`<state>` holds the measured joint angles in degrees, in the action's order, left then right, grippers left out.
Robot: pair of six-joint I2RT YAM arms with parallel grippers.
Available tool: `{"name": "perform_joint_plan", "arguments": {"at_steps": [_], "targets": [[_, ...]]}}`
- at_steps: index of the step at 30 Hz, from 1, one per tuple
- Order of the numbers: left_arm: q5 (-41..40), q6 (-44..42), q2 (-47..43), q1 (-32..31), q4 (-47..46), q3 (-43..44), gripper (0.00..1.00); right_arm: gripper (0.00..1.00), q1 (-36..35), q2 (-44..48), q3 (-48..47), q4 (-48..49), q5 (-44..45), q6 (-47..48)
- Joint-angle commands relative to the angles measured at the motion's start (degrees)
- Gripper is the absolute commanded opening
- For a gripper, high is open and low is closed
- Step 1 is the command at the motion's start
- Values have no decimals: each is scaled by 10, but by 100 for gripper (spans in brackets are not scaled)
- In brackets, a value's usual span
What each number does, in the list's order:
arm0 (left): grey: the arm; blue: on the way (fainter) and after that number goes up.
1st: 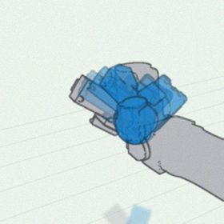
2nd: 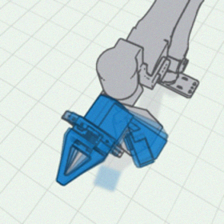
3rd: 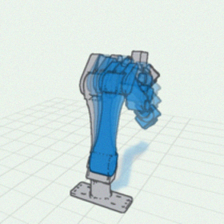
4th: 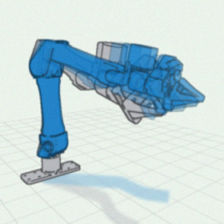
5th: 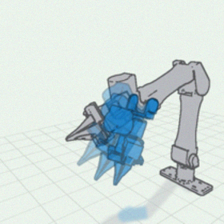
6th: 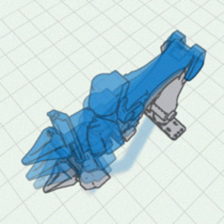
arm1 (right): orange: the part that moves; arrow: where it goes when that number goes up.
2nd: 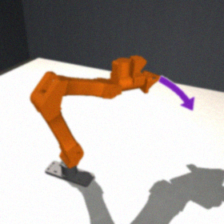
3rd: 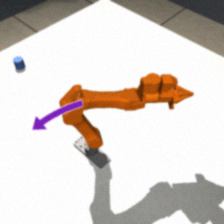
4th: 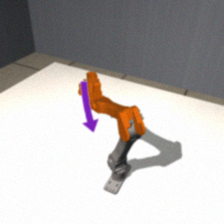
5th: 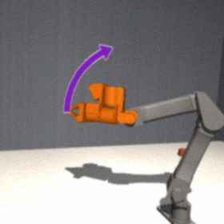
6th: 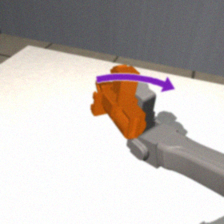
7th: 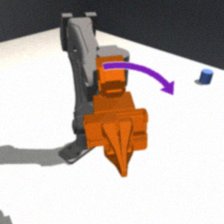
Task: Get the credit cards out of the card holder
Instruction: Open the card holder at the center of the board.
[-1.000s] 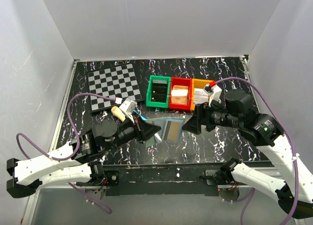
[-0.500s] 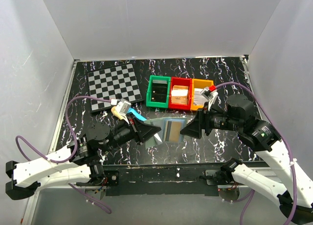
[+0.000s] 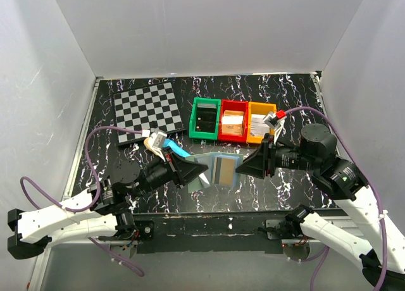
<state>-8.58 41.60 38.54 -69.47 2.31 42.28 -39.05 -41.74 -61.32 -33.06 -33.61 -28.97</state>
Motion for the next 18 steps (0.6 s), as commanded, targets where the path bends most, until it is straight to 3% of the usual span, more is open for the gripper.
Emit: {"name": "perform_joint_plan", "arguments": {"at_steps": [1,9,18], "targets": [[-8,7,-11,2,-20,-8,0,39,3,10,2,32,-19,-12],[-1,9,-10,2,-46,-13,0,33,4,3,2,40,-31,-22],[1,11,-7,3,-56,-17,0,11,3,3,0,41,-36,-25]]}}
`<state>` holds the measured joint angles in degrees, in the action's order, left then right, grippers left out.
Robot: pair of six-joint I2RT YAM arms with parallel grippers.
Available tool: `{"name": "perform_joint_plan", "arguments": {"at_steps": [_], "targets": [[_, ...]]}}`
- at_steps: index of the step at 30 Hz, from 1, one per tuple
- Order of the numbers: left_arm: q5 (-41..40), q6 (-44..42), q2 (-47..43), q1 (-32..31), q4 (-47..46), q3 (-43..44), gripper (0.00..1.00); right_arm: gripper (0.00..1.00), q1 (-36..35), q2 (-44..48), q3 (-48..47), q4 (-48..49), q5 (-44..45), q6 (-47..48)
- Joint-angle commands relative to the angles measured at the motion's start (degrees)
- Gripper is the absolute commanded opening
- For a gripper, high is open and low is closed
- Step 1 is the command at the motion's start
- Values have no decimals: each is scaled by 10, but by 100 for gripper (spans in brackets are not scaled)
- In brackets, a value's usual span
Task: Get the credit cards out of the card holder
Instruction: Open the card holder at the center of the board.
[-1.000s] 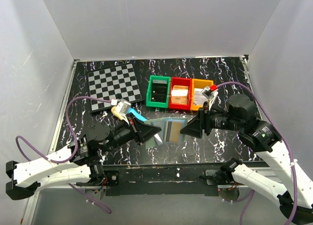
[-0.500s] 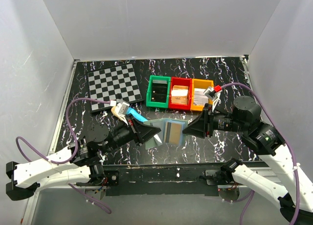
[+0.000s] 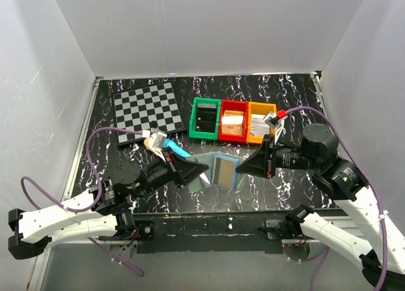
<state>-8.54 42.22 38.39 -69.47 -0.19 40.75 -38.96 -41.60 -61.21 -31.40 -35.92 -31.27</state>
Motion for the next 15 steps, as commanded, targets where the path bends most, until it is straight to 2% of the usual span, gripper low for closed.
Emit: {"name": "perform_joint_plan", "arguments": {"at_steps": [1,3,15], "targets": [[0,6,-5,2,-32,-4,0,6,2,1,-2,25,-13,-2],[0,7,-5,2,-34,-8,0,2,2,2,-2,25,-14,-4],[16,7,8,2,-47,-8,0,1,2,-1,-4,21,-13,-13]]}}
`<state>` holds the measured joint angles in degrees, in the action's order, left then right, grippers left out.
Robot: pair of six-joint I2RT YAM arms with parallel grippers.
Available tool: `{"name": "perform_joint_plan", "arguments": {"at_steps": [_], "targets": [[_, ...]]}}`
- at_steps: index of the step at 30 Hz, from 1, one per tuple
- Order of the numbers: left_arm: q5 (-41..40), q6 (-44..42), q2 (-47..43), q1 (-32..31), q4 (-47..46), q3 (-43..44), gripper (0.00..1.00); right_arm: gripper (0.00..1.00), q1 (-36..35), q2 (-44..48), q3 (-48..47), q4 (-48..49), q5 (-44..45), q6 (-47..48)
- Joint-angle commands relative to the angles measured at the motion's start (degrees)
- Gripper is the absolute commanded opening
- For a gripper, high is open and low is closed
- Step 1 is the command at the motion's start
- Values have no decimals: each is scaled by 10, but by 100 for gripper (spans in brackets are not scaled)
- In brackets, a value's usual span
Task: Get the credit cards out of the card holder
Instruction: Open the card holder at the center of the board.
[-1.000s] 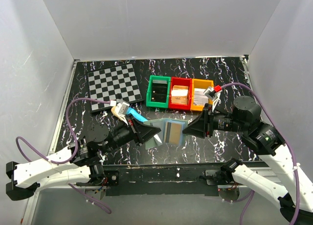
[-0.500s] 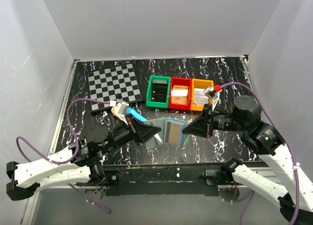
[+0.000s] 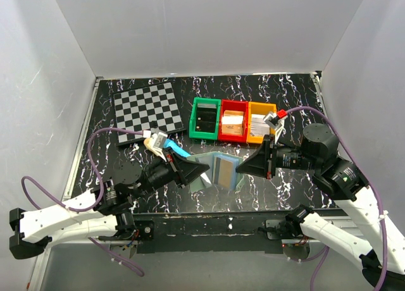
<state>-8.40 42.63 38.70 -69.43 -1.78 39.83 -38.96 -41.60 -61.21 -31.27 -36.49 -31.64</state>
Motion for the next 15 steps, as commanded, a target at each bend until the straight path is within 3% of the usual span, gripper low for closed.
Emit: {"name": "perform_joint_plan", "arguments": {"at_steps": [1,3,5,6,9,12,15], "targets": [[17,-1,8,2,-34,0,6,1,2,-1,-6,15,-1,-11],[18,-8,11,2,-39,-5,49,1,2,-5,-18,-11,15,-5],[9,-4,5,3,-58,-21,74,1,2,-11,-33,-38,23,6],[8,1,0,3,-73,-36,81,1,2,-12,-38,-48,26,8],[16,7,-13,3,-149,-77,92,1,2,-15,-47,-68,30,15],[30,6,-1,2,-191,-88,93,1,2,-16,-44,-68,34,11],[43,-4,38,2,-167,-59,92,1,2,-26,-43,-70,37,3]]}}
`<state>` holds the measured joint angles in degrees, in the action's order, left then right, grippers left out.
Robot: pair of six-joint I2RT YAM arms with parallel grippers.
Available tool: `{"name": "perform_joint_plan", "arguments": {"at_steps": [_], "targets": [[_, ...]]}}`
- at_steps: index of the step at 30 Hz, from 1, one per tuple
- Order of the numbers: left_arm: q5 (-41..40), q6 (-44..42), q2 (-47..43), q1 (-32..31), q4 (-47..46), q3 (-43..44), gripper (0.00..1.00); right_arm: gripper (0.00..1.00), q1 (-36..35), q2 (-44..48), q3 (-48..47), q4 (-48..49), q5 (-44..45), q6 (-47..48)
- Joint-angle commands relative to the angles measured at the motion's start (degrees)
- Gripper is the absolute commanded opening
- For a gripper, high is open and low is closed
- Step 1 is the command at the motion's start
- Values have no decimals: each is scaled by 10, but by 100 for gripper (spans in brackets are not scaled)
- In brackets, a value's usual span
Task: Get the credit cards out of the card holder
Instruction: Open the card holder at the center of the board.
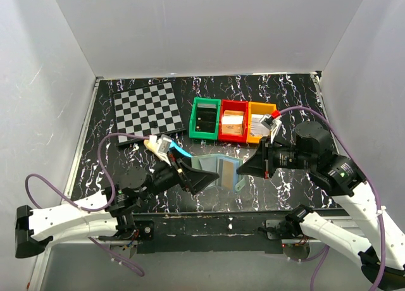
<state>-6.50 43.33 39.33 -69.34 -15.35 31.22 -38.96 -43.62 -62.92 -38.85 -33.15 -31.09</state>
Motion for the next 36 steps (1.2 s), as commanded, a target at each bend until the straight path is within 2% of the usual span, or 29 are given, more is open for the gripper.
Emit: {"name": "perform_joint_plan", "arguments": {"at_steps": [1,7,26,36], "targets": [[30,-15,46,1,-23,39,91,1,2,-9,-26,4,7,-5],[32,-28,96,1,29,89,91,1,1,-20,-30,-5,13,-9],[-1,-70,170,1,108,154,88,1,0,-27,-41,-18,-4,-11],[-23,-70,183,1,147,165,78,1,0,-20,-40,-20,-1,-9]]}}
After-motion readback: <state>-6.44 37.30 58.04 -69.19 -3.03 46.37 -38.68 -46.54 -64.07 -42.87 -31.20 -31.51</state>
